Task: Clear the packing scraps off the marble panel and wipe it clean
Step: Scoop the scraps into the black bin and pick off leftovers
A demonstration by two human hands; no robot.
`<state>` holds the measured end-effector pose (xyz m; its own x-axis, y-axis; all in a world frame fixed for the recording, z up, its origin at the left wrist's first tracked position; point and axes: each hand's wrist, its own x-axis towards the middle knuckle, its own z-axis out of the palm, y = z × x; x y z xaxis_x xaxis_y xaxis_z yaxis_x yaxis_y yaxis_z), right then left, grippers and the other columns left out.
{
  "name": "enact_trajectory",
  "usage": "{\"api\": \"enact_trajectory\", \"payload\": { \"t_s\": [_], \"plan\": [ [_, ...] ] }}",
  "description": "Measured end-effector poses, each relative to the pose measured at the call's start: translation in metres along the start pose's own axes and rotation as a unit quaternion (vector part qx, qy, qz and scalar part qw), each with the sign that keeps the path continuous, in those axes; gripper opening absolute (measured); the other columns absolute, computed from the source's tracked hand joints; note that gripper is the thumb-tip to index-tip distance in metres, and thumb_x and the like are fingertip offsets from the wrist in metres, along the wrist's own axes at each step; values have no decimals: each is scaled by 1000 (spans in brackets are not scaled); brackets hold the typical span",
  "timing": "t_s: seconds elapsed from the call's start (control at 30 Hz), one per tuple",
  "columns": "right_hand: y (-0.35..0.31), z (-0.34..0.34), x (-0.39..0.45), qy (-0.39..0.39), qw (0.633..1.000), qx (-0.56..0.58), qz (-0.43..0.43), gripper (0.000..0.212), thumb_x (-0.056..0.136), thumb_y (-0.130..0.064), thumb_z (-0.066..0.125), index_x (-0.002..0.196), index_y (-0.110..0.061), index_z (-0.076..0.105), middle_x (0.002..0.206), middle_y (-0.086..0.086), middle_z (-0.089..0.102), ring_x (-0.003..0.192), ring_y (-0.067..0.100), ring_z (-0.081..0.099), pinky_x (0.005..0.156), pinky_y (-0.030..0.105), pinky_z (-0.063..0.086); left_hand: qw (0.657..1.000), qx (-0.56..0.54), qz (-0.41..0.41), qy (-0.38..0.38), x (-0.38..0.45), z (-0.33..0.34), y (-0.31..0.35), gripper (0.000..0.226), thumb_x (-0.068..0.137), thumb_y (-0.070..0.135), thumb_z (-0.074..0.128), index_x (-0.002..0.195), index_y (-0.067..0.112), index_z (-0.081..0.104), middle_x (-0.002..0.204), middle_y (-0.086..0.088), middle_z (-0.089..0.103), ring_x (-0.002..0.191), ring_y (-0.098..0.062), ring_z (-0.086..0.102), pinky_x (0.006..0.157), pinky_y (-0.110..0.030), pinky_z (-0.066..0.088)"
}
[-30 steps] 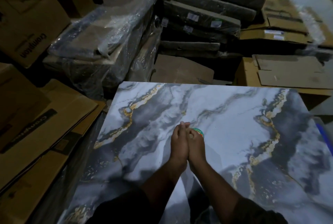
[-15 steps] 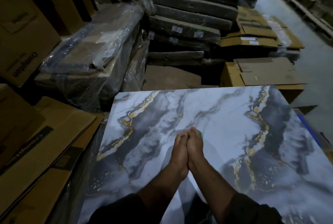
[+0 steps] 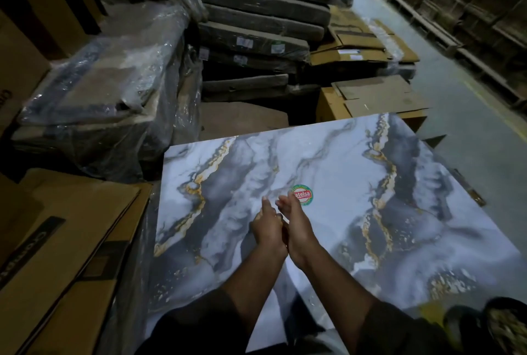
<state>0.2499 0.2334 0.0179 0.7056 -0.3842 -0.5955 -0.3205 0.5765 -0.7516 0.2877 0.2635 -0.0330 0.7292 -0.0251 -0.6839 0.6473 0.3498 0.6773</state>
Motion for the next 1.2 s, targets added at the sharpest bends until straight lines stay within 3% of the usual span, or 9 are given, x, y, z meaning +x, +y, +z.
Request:
{"api": "enact_trajectory", "payload": {
  "t_s": [0.1, 0.2, 0.33, 0.53, 0.67, 0.87, 0.97, 1.03, 1.2],
  "plan": [
    [18, -21, 27, 56, 993, 101, 6, 24, 106, -29, 49, 102, -11, 64, 101, 6, 65, 84, 10, 61, 70, 22, 49, 998, -33, -44, 17, 4, -10, 2, 43, 101, 49, 56, 77, 13, 51, 54, -1, 47, 40, -14, 44, 46, -21, 38],
    [26, -54, 51, 134, 990, 41, -26, 19, 102, -6, 51, 85, -8, 61, 78, 10, 56, 60, 12, 55, 58, 18, 49, 996, -44, -79, 24, 7, -20, 10, 44, 103, 49, 52, 71, 23, 38, 56, 4, 34, 30, -5, 26, 36, -10, 19],
    [38, -106, 89, 185, 958, -196, -97, 19, 98, -2, 56, 114, -4, 66, 100, 15, 69, 86, 23, 64, 86, 34, 56, 994, -53, -92, 18, 17, -33, 20, 44, 104, 49, 50, 69, 24, 37, 57, 5, 34, 30, -3, 27, 34, -9, 19],
    [38, -112, 118, 51, 808, -548, -211, 49, 85, -16, 79, 131, -7, 63, 123, 14, 55, 114, 29, 53, 100, 41, 48, 993, -66, -91, 34, 31, -36, 24, 46, 104, 47, 51, 67, 23, 39, 47, 6, 36, 30, -5, 28, 34, -10, 19],
    [40, -103, 131, 10, 709, -637, -303, 8, 87, -13, 62, 85, -17, 68, 94, 8, 63, 92, 31, 59, 68, 29, 35, 992, -72, -91, 47, 43, -38, 22, 45, 103, 48, 53, 68, 22, 39, 52, 4, 36, 31, -6, 28, 34, -11, 19],
    [37, -98, 133, -30, 700, -658, -276, 13, 91, -10, 59, 87, -14, 71, 93, 9, 68, 92, 28, 61, 77, 35, 49, 993, -58, -89, 50, 42, -42, 16, 48, 102, 49, 53, 65, 24, 38, 55, 4, 30, 32, -7, 24, 36, -14, 17],
    [33, -93, 112, -77, 737, -619, -260, 34, 85, -12, 60, 59, -31, 47, 68, -8, 47, 75, 16, 47, 59, 26, 37, 993, -58, -89, 53, 41, -48, 13, 47, 103, 48, 54, 67, 23, 39, 55, 4, 31, 32, -7, 24, 35, -14, 17],
    [37, -95, 83, -110, 741, -608, -265, 39, 83, -11, 61, 58, -34, 41, 67, -11, 40, 71, 10, 41, 62, 23, 32, 993, -51, -95, 56, 39, -52, 11, 48, 103, 49, 53, 65, 23, 38, 55, 4, 31, 31, -7, 23, 35, -14, 16],
    [82, -124, 30, -222, 665, -643, -307, 13, 84, -11, 63, 81, -24, 64, 94, -8, 56, 91, 7, 44, 77, 21, 36, 991, -42, -106, 64, 34, -63, 9, 49, 101, 49, 57, 63, 23, 39, 53, 4, 31, 32, -8, 24, 36, -14, 18]
  ]
}}
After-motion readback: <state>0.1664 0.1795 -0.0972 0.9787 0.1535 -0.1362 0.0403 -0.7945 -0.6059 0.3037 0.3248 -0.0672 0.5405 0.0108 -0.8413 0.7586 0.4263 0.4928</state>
